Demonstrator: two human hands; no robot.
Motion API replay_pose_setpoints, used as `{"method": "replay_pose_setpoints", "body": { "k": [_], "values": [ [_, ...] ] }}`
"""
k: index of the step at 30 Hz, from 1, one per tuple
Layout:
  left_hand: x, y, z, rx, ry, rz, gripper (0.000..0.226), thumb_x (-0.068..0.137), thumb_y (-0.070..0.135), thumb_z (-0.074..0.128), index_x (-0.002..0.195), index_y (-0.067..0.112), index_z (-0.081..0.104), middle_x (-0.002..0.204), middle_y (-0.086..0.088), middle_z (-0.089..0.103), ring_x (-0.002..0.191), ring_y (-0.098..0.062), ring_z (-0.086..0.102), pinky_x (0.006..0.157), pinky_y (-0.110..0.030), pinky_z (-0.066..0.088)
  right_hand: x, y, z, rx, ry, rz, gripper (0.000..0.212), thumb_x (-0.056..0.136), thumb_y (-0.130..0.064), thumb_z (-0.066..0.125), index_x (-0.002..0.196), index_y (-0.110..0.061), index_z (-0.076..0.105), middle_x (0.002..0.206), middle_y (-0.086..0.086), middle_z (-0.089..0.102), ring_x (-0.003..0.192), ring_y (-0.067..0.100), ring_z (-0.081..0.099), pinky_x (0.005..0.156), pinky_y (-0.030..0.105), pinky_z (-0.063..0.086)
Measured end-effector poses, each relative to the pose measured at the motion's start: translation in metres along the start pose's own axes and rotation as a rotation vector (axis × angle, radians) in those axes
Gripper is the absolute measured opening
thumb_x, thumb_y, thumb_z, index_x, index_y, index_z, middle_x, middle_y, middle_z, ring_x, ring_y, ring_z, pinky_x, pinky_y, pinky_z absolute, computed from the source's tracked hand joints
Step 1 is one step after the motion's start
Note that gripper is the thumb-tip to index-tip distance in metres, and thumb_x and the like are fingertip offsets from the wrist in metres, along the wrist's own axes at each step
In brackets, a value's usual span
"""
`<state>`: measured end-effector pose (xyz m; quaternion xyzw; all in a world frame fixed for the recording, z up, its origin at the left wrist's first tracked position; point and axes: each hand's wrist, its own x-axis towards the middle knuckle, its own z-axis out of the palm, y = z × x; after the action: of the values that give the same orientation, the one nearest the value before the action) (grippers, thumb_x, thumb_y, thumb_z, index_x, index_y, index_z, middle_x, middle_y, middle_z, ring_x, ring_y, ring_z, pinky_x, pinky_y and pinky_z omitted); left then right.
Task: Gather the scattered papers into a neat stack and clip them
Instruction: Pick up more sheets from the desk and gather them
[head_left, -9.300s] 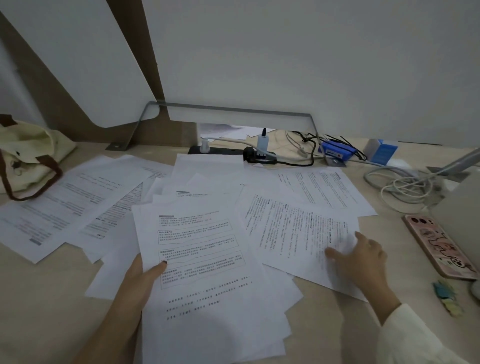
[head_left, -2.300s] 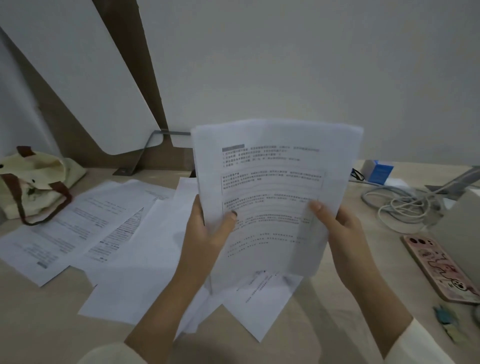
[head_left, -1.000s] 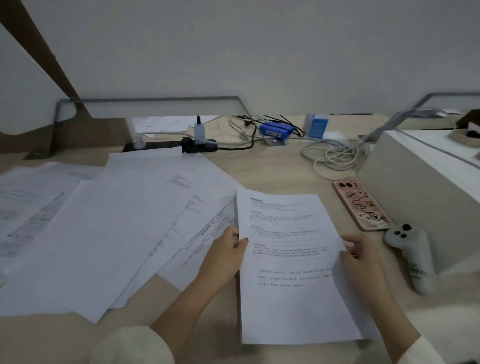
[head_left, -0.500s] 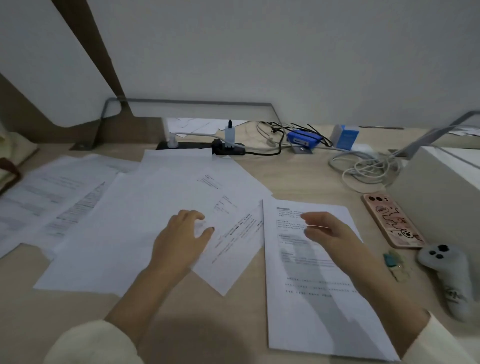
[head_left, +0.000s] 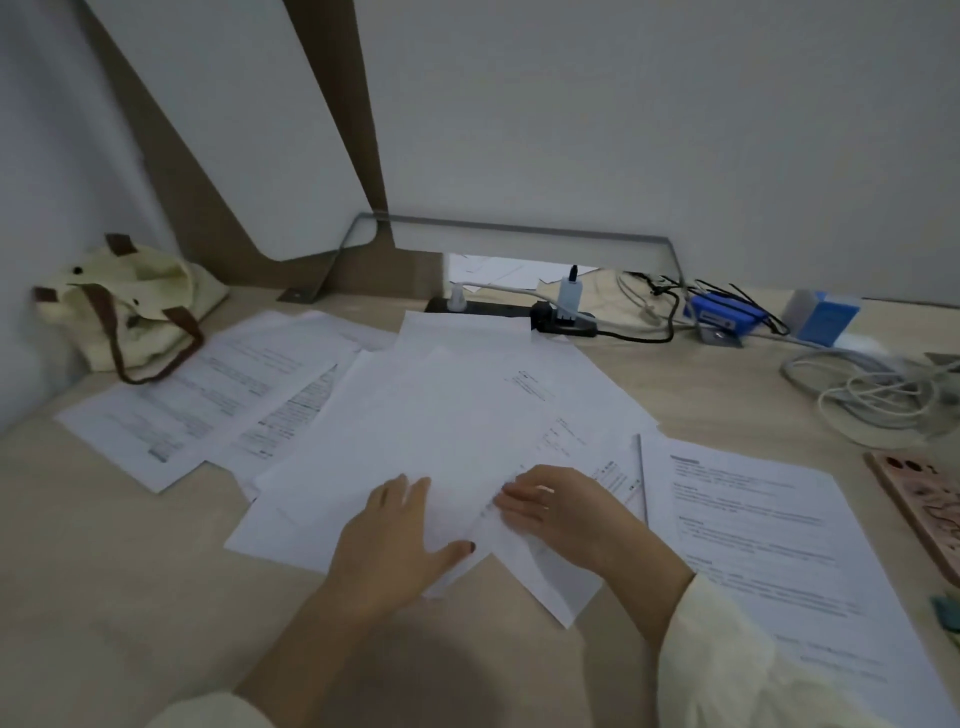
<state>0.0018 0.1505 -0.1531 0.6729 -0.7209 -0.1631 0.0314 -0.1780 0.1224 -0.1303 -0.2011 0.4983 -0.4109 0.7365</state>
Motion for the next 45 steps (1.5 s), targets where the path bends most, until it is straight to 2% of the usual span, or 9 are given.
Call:
{"method": "replay_pose_setpoints", "body": {
  "k": [6,12,16,19,21,27,31,41,45],
  "values": [
    [0.006,0.013,0.005,0.184,0.162,0.046,0.051,0.092,0.038,0.032,0.137,0.014,0.028,0.13,-0.006,0.046,0.119,-0.022,0.046,0.086,-0.03,0.041,0.007,0.009,0.015,-0.189,-0.183,0.011,0.034,0.089,-0.004,0.048,0.121,-0.002,0.058,0.124,0.018,0.061,0.113,0.028,0.057,0.104,0.036,0.042],
    [0.01,0.007,-0.006,0.15,0.156,0.052,0.024,0.099,0.018,0.027,0.1,0.016,0.051,0.106,-0.005,0.061,0.1,-0.024,0.06,0.071,-0.029,0.037,0.01,0.007,0.019,-0.304,-0.007,-0.062,0.041,0.09,-0.003,0.048,0.13,-0.005,0.05,0.112,0.018,0.059,0.105,0.028,0.058,0.089,0.027,0.048],
    [0.0,-0.004,-0.044,-0.749,0.189,-0.152,0.026,0.1,0.023,0.036,0.111,0.018,0.059,0.107,-0.001,0.066,0.102,-0.019,0.063,0.081,-0.026,0.047,0.013,0.009,0.015,-0.191,0.034,-0.076,0.05,0.09,0.004,0.045,0.137,0.012,0.031,0.089,0.018,0.054,0.11,0.05,0.05,0.101,0.042,0.042],
    [-0.013,-0.025,-0.067,-1.431,0.132,-0.2,0.016,0.094,0.02,0.05,0.099,0.02,0.065,0.086,0.004,0.075,0.075,-0.013,0.07,0.062,-0.026,0.053,0.009,0.01,0.021,-0.115,0.013,-0.023,0.012,0.088,0.005,0.047,0.089,0.01,0.058,0.075,0.01,0.044,0.071,0.026,0.052,0.069,0.031,0.044],
    [-0.018,-0.046,-0.07,-1.557,0.16,-0.255,0.016,0.092,0.02,0.052,0.1,0.017,0.066,0.09,-0.001,0.074,0.082,-0.02,0.068,0.068,-0.032,0.052,0.01,0.012,0.026,-0.092,-0.02,-0.007,0.018,0.086,0.004,0.048,0.071,-0.005,0.053,0.076,0.012,0.048,0.068,0.024,0.049,0.067,0.03,0.046],
    [-0.028,-0.087,-0.048,-1.413,0.222,-0.351,0.024,0.095,0.016,0.048,0.117,0.016,0.058,0.101,-0.002,0.068,0.09,-0.02,0.065,0.067,-0.031,0.05,0.016,0.021,0.043,-0.244,-0.044,-0.044,0.013,0.093,-0.009,0.047,0.093,-0.002,0.058,0.086,0.013,0.061,0.075,0.024,0.061,0.059,0.028,0.052],
    [-0.035,-0.099,-0.042,-1.328,0.243,-0.348,0.027,0.094,0.009,0.049,0.118,0.022,0.052,0.098,0.002,0.064,0.084,-0.013,0.061,0.064,-0.026,0.045,0.033,0.031,0.058,-0.373,0.141,0.008,0.033,0.092,-0.03,0.054,0.114,-0.004,0.055,0.113,0.017,0.061,0.104,0.032,0.059,0.083,0.037,0.051],
    [-0.05,-0.12,-0.043,-1.35,0.226,-0.301,0.03,0.094,0.006,0.046,0.117,0.019,0.059,0.111,0.0,0.069,0.101,-0.022,0.066,0.081,-0.038,0.053,0.025,0.008,0.061,-0.307,0.152,-0.171,0.012,0.089,-0.007,0.053,0.078,-0.007,0.059,0.074,0.01,0.061,0.065,0.023,0.057,0.053,0.027,0.047],
    [-0.049,-0.12,-0.044,-1.317,0.255,-0.315,0.031,0.093,0.007,0.046,0.117,0.022,0.059,0.115,-0.001,0.068,0.104,-0.024,0.065,0.093,-0.05,0.049,0.026,-0.014,0.051,-0.55,0.392,-0.384,0.015,0.091,-0.009,0.046,0.079,-0.009,0.055,0.08,0.011,0.054,0.072,0.025,0.053,0.06,0.027,0.044]
  ]
}}
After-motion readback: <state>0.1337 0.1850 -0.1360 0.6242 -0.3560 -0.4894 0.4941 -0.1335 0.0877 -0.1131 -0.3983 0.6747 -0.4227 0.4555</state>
